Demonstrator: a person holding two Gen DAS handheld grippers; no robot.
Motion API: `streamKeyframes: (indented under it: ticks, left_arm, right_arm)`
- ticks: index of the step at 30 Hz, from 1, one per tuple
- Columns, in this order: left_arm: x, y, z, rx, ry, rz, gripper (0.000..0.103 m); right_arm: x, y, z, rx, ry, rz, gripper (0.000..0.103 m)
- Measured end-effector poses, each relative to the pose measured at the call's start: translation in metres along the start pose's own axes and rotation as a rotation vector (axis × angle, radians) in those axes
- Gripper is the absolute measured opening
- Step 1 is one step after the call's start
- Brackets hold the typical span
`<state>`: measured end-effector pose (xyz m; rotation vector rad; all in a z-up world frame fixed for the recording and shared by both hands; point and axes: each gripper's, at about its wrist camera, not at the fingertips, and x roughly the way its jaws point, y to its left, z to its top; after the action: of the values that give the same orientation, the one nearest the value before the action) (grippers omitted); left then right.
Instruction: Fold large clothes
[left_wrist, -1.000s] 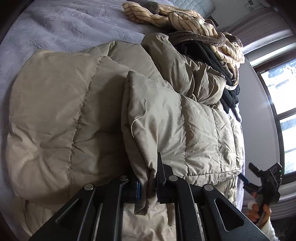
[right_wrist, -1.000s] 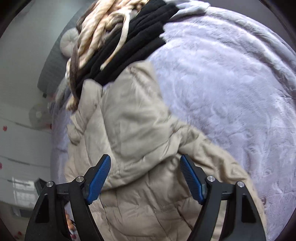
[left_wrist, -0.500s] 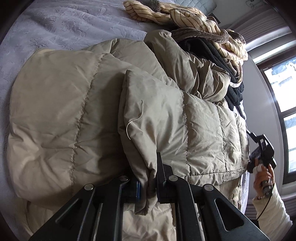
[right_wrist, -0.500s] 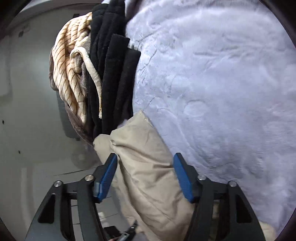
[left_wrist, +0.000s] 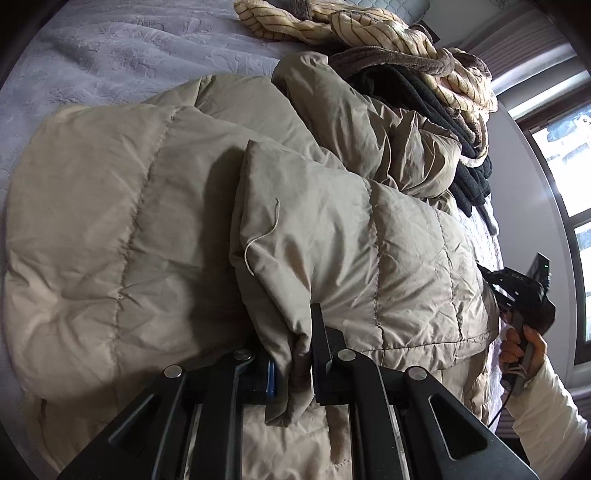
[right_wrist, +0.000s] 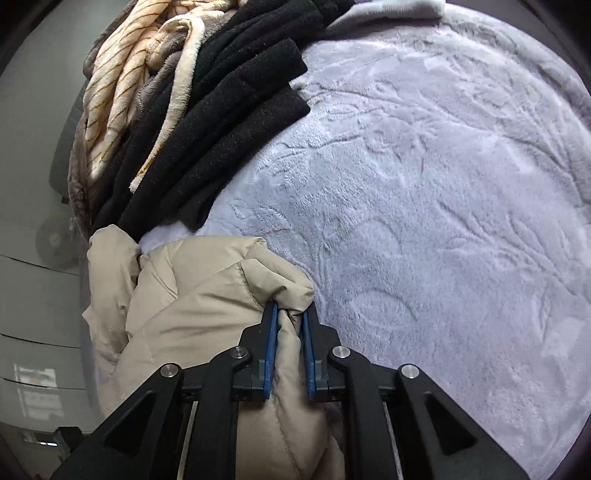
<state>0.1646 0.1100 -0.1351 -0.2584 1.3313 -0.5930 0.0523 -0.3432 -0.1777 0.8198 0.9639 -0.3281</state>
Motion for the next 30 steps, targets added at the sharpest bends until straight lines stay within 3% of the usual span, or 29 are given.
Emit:
streamKeyframes:
  ticks: [1,2,4,8,12,14,16,19,25,30]
  left_arm:
    - [-0.004,-0.002,0.000,0.001,-0.004,0.017,0.026]
    - [-0.010,-0.002,0.000,0.001,-0.013,0.043,0.052]
    - [-0.031,-0.004,-0.002,0.011,-0.094,0.085,0.077]
    - [-0.056,-0.009,-0.003,0.054,-0.151,0.137,0.077]
    - [-0.059,-0.029,-0.006,0.156,-0.154,0.104,0.075]
    - [-0.046,-0.042,-0.011,0.217,-0.127,0.097,0.060]
    - [-0.023,-0.045,-0.019,0.258,-0.080,0.138,0.060]
    - [0.006,-0.030,-0.028,0.239,-0.034,0.168,0.054]
    - [0.009,-0.021,-0.027,0.206,-0.060,0.166,0.054]
    - [0.004,-0.022,-0.033,0.186,-0.068,0.184,0.054]
  right_arm:
    - [-0.010,0.004,-0.003,-0.019,-0.017,-0.016,0.013]
    - [-0.020,0.008,-0.007,-0.038,-0.037,-0.029,0.013]
    - [-0.040,0.013,-0.018,-0.076,-0.069,-0.045,0.013]
    - [-0.063,0.021,-0.046,-0.162,-0.067,-0.025,0.013]
    - [-0.062,0.030,-0.070,-0.252,-0.038,-0.039,0.013]
    - [-0.058,0.028,-0.073,-0.269,-0.030,-0.064,0.013]
    - [-0.049,0.024,-0.073,-0.275,-0.011,-0.097,0.013]
    - [-0.033,0.016,-0.075,-0.306,0.016,-0.157,0.011]
    - [-0.016,0.017,-0.082,-0.426,0.003,-0.200,0.011]
    - [-0.023,0.016,-0.081,-0.424,0.007,-0.196,0.011]
